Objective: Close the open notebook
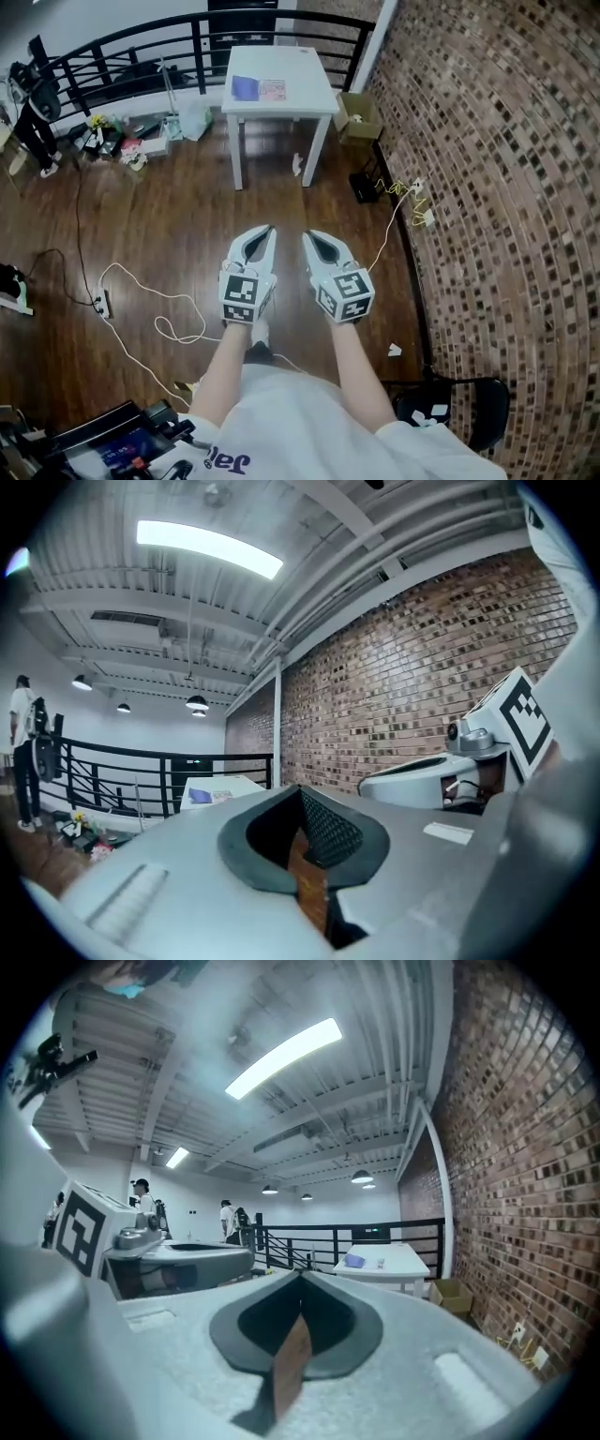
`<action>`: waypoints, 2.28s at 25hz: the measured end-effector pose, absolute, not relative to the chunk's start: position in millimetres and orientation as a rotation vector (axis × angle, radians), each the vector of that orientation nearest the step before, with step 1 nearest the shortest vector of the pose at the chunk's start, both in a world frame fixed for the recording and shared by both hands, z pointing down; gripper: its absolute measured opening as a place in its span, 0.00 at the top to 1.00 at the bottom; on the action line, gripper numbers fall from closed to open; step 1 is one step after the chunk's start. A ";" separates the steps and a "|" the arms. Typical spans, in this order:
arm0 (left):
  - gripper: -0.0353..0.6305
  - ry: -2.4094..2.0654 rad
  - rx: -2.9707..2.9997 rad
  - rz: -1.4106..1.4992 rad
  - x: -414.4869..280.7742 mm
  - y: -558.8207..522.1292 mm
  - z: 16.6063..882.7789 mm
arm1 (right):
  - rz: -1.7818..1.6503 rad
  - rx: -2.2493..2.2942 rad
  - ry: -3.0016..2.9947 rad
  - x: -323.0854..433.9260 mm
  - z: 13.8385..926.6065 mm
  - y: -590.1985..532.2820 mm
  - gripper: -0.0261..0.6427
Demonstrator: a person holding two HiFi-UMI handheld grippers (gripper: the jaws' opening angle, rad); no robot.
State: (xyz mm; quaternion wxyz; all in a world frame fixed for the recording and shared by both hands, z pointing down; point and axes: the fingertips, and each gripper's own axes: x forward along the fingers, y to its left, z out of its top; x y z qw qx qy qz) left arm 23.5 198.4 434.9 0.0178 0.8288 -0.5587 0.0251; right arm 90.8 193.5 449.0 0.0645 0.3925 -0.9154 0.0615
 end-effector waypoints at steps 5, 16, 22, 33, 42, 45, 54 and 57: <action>0.92 -1.808 2.510 -0.044 -50.8 116.2 410.8 | 0.055 1.377 -2.728 47.4 420.1 88.4 0.98; 0.92 -1.861 2.392 -0.008 -107.5 -31.4 448.1 | 0.174 1.226 -2.766 -13.4 454.5 -68.4 0.98; 0.92 -1.913 2.355 -0.064 -125.1 -158.2 433.5 | 0.168 1.190 -2.824 -17.6 446.2 -199.8 0.98; 0.92 -1.978 2.393 0.053 -133.5 -332.1 412.0 | 0.131 1.081 -2.922 -45.8 415.0 -378.7 0.98; 0.92 -1.946 2.444 0.030 -181.2 -474.6 418.6 | 0.108 1.085 -2.879 -91.7 432.6 -504.8 0.98; 0.92 -1.928 2.525 0.076 -201.3 -531.2 409.5 | 0.061 1.099 -2.870 -114.8 420.2 -559.4 0.98; 0.92 -1.824 2.520 0.085 -257.3 -620.8 426.6 | 0.078 1.117 -2.825 -167.2 434.1 -636.6 0.98; 0.92 -1.801 2.459 0.138 -266.2 -627.6 456.7 | 0.150 1.082 -2.795 -166.7 458.6 -652.0 0.98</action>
